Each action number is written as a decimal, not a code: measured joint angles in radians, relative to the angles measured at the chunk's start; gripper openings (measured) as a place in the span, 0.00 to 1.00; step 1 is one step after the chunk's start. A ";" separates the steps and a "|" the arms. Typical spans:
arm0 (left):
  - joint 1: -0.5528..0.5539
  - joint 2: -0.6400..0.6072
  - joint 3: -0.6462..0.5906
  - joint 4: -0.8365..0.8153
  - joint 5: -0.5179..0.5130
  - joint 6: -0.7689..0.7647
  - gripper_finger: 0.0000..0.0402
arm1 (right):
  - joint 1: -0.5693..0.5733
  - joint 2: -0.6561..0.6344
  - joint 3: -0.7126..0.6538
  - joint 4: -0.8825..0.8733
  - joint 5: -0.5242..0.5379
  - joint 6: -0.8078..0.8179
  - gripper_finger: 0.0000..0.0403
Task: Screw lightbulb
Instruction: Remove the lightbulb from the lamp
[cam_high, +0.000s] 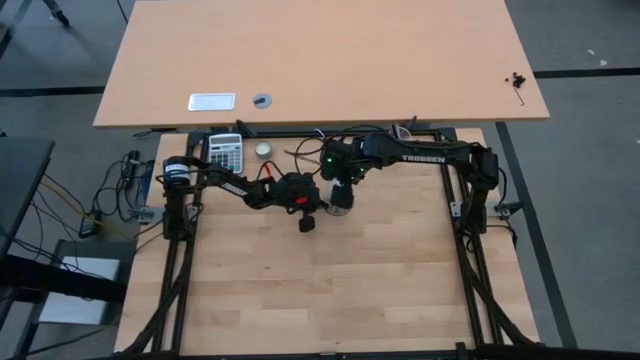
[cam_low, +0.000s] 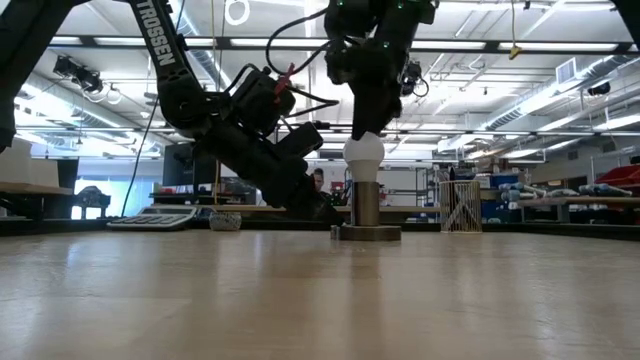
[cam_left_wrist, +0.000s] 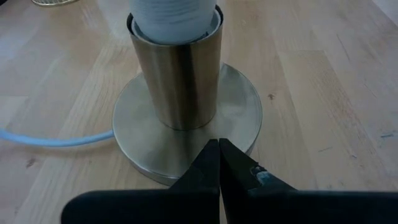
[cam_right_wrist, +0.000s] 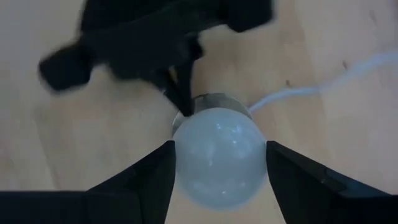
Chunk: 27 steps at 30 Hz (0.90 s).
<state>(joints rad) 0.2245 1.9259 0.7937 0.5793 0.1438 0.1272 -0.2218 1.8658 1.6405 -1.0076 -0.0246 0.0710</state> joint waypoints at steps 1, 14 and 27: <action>0.000 0.000 0.000 0.000 0.000 0.000 0.00 | 0.000 -0.001 0.000 -0.006 -0.006 -0.073 0.61; 0.000 0.000 0.000 0.000 0.000 0.000 0.00 | 0.011 0.004 0.054 -0.052 0.033 -0.334 0.63; 0.000 0.000 0.000 -0.001 0.008 0.000 0.00 | 0.023 0.000 0.132 -0.206 0.111 0.570 0.69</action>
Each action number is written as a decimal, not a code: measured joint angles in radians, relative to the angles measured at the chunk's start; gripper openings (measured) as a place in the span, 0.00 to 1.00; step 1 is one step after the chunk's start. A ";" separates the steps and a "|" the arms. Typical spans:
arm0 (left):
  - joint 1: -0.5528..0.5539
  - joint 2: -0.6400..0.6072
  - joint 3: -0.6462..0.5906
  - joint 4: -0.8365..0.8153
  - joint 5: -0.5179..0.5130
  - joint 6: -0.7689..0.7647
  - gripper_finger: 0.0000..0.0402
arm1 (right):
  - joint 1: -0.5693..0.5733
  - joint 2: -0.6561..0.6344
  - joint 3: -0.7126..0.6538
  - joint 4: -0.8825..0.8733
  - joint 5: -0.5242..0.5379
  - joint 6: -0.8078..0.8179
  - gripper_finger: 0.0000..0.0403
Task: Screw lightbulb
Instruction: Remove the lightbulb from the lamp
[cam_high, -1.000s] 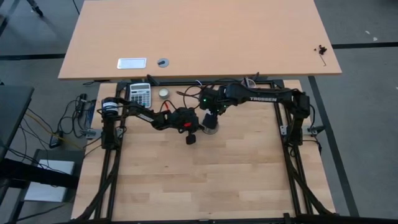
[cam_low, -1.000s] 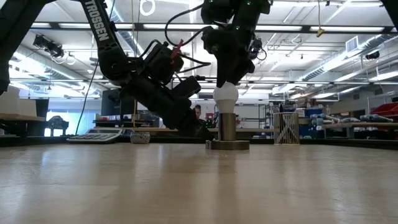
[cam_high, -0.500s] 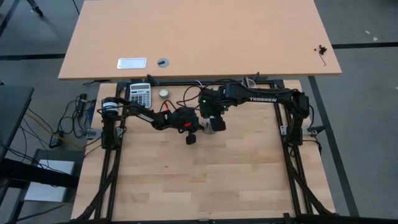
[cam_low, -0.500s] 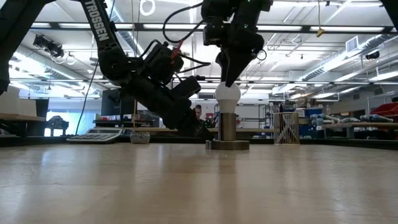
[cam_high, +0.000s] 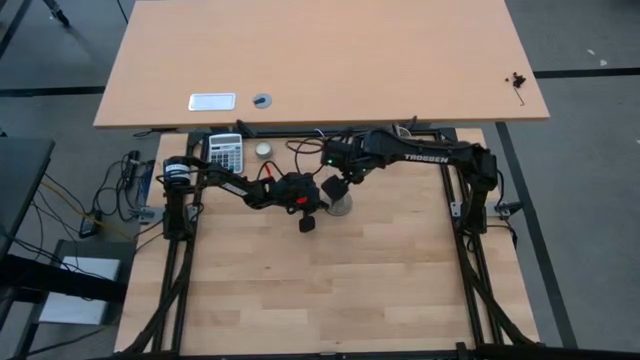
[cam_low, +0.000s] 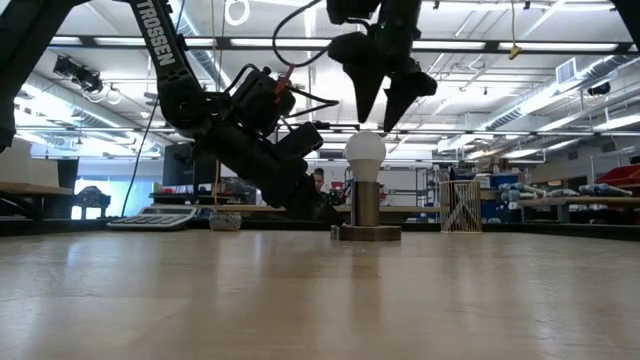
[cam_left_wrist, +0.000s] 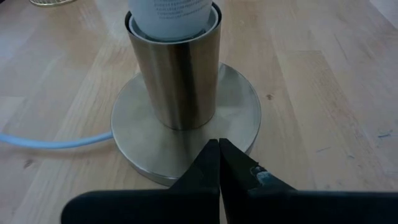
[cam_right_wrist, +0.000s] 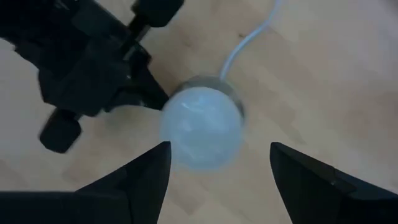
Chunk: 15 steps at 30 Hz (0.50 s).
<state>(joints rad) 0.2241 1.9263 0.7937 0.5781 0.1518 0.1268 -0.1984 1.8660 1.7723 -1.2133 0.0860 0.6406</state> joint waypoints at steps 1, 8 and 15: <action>0.000 0.000 0.000 0.000 0.000 0.000 0.00 | 0.003 0.000 -0.009 0.017 0.000 0.013 0.69; -0.002 0.000 0.000 -0.001 0.001 0.000 0.00 | 0.005 0.000 -0.031 0.086 0.016 0.095 0.73; -0.002 0.000 0.000 -0.001 0.002 0.000 0.00 | 0.006 -0.001 -0.035 0.095 0.029 0.158 0.72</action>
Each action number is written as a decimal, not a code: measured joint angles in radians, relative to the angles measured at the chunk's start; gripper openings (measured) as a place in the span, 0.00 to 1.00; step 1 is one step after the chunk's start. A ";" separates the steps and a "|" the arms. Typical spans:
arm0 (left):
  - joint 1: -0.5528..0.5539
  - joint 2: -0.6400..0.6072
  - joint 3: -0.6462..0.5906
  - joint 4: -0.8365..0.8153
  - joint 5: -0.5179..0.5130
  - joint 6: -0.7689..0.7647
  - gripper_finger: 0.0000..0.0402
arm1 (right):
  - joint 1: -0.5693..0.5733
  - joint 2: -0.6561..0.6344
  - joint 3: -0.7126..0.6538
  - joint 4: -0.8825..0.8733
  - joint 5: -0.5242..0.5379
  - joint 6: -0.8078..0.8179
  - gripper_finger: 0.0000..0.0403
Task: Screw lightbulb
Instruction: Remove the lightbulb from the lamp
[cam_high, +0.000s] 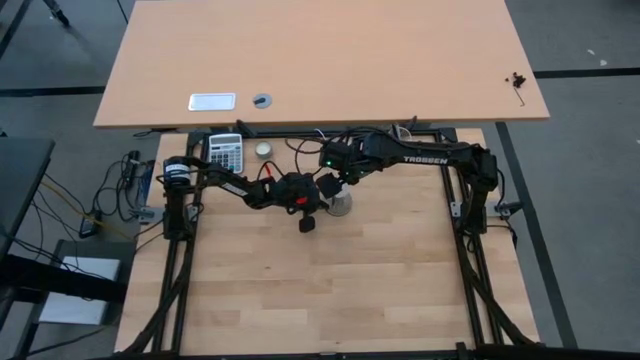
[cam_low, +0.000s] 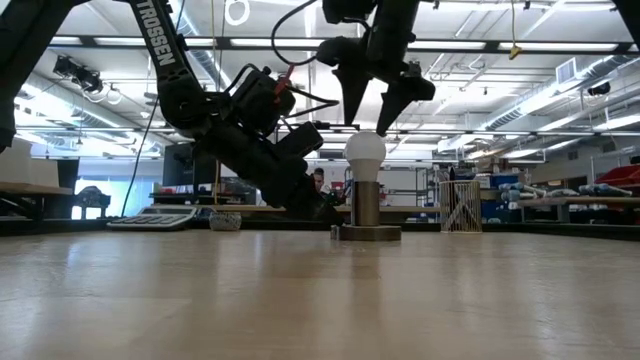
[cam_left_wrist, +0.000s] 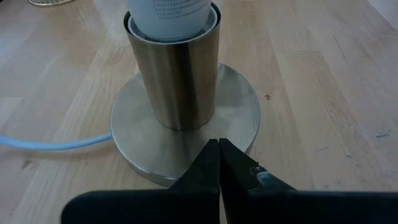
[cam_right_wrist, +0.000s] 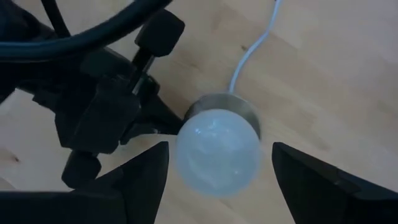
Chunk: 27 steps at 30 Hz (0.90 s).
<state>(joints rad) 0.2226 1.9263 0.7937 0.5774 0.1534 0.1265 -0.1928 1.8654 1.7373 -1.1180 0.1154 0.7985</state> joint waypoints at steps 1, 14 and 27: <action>0.000 0.000 0.000 0.000 0.000 0.000 0.00 | 0.002 -0.001 -0.010 0.011 0.000 0.008 0.71; 0.000 0.000 0.000 -0.001 0.001 0.000 0.00 | -0.001 -0.005 -0.096 0.100 -0.031 -0.075 0.65; 0.000 0.000 0.000 -0.002 0.004 0.001 0.00 | -0.048 -0.006 -0.094 0.116 -0.132 -1.039 0.59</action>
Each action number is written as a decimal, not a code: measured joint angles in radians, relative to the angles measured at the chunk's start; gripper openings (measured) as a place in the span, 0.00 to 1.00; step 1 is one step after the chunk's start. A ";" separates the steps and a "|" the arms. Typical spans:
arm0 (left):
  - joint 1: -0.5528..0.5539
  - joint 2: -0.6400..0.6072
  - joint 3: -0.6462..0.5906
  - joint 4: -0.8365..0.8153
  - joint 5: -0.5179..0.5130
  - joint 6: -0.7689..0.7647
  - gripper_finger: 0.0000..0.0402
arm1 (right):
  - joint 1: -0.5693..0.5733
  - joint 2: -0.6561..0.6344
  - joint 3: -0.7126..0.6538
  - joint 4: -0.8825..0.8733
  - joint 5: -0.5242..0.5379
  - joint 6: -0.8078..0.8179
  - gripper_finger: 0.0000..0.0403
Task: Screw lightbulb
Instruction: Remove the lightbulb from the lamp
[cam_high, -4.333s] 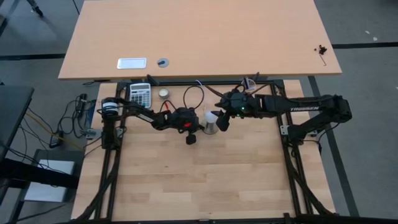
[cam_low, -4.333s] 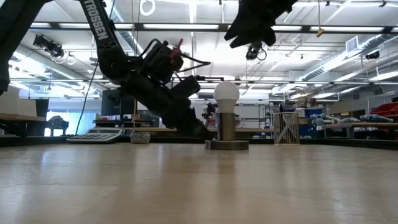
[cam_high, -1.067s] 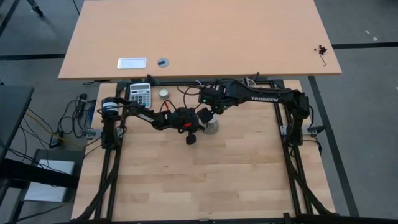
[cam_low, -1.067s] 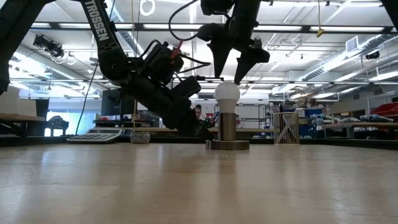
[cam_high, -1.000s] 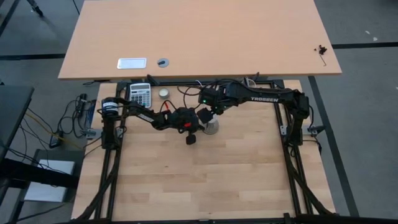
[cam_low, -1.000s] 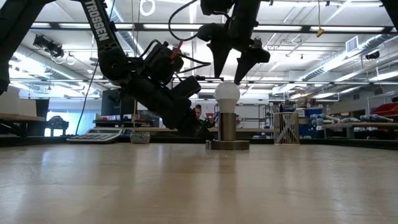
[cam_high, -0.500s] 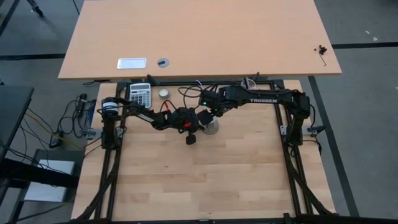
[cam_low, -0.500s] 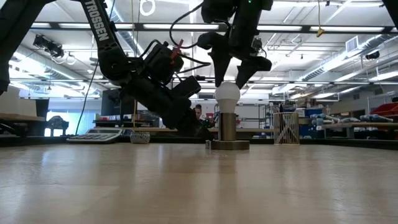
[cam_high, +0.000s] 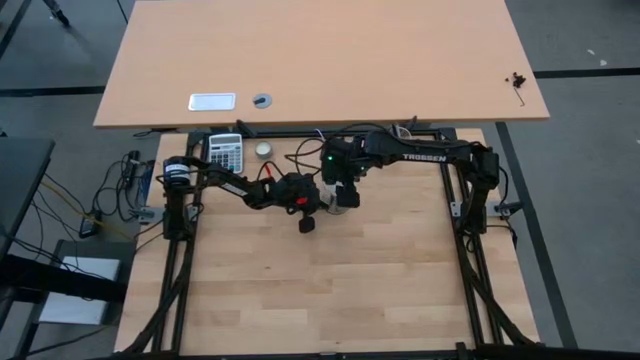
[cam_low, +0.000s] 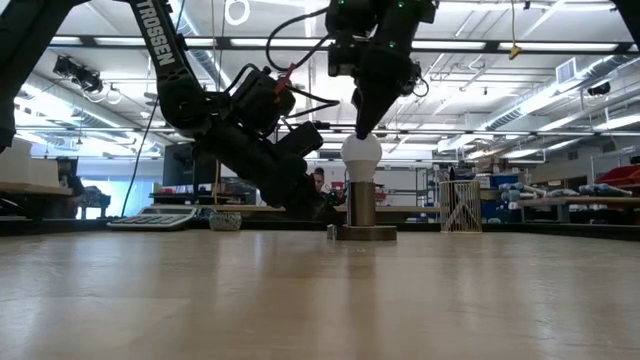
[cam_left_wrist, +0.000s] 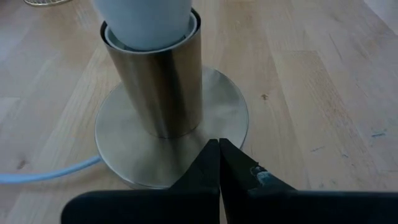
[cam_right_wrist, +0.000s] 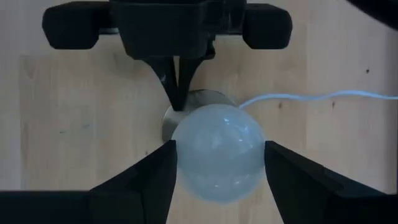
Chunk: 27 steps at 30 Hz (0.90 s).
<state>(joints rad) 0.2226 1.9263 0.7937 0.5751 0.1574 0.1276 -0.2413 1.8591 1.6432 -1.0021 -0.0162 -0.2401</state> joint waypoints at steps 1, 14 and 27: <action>0.000 0.000 0.000 0.000 0.000 0.000 0.00 | 0.000 0.000 0.005 -0.004 0.001 0.003 0.59; 0.000 0.000 0.000 -0.003 -0.002 0.000 0.00 | 0.023 0.006 0.120 -0.131 0.086 0.890 0.65; 0.000 0.000 0.000 -0.005 -0.003 -0.001 0.00 | 0.057 0.005 0.020 -0.042 0.158 1.050 0.65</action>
<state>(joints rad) 0.2226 1.9263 0.7937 0.5704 0.1539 0.1265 -0.1844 1.8641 1.6637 -1.0439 0.1423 0.8101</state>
